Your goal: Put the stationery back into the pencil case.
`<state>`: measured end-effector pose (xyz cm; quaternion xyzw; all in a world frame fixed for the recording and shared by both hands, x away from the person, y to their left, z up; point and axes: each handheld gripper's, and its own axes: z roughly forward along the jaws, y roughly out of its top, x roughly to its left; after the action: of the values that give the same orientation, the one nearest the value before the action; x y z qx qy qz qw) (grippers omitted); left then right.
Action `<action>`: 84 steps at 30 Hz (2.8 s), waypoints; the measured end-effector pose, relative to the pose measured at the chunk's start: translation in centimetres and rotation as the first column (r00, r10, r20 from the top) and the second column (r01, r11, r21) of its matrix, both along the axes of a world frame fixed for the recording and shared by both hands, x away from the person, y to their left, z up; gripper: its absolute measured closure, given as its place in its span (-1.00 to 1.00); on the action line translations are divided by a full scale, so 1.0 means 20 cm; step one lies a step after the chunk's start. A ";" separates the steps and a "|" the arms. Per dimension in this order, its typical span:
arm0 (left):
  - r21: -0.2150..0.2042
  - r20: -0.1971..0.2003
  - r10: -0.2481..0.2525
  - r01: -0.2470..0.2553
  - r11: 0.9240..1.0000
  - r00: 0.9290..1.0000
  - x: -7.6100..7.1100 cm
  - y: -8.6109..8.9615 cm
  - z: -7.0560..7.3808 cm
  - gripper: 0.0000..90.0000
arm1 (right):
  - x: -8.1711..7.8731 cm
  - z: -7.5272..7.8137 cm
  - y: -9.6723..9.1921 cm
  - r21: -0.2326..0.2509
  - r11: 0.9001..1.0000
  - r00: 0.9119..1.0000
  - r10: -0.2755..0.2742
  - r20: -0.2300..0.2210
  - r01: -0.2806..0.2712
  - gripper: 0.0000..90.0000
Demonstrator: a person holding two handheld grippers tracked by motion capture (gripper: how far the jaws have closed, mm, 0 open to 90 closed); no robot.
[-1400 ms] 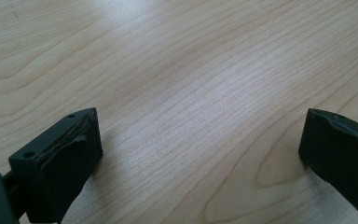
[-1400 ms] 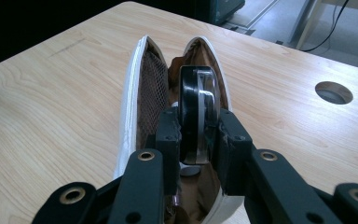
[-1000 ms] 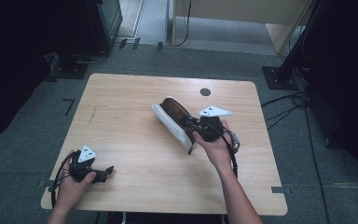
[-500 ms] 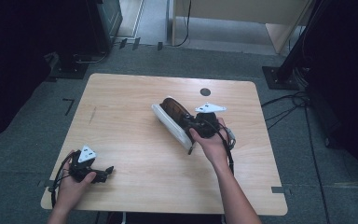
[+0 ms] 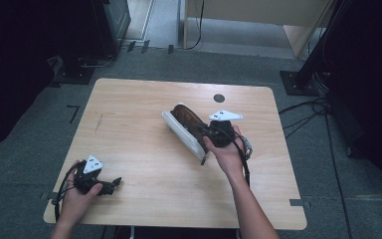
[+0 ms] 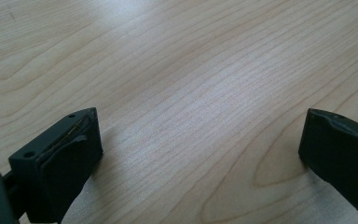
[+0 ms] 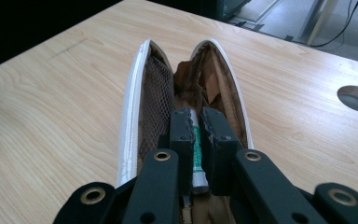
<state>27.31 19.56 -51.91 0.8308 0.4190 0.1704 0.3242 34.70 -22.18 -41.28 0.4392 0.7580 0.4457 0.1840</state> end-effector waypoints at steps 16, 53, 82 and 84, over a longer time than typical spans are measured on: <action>-0.001 0.001 0.000 0.000 1.000 1.000 0.00 0.00 0.00 -1.00 | -0.16 0.07 -0.16 0.050 0.999 0.998 -0.021 0.054 0.019 0.78; -0.004 0.000 0.003 -0.003 1.000 1.000 0.00 0.00 0.00 -1.00 | -0.44 -0.19 -0.52 -0.025 0.962 0.963 -0.270 0.022 0.270 -1.00; -0.005 0.001 0.005 -0.005 1.000 1.000 0.00 0.00 0.00 -1.00 | -0.63 -0.51 -0.83 -0.115 0.914 0.913 -0.398 -0.085 0.388 -1.00; -0.004 0.000 0.005 -0.005 1.000 1.000 0.00 0.00 0.00 -1.00 | -0.64 -0.53 -0.85 -0.114 0.908 0.905 -0.415 -0.094 0.404 -1.00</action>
<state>27.27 19.47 -51.94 0.8291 0.4214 0.1704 0.3255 21.81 -39.23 -51.88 0.6048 0.6781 0.3353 0.2490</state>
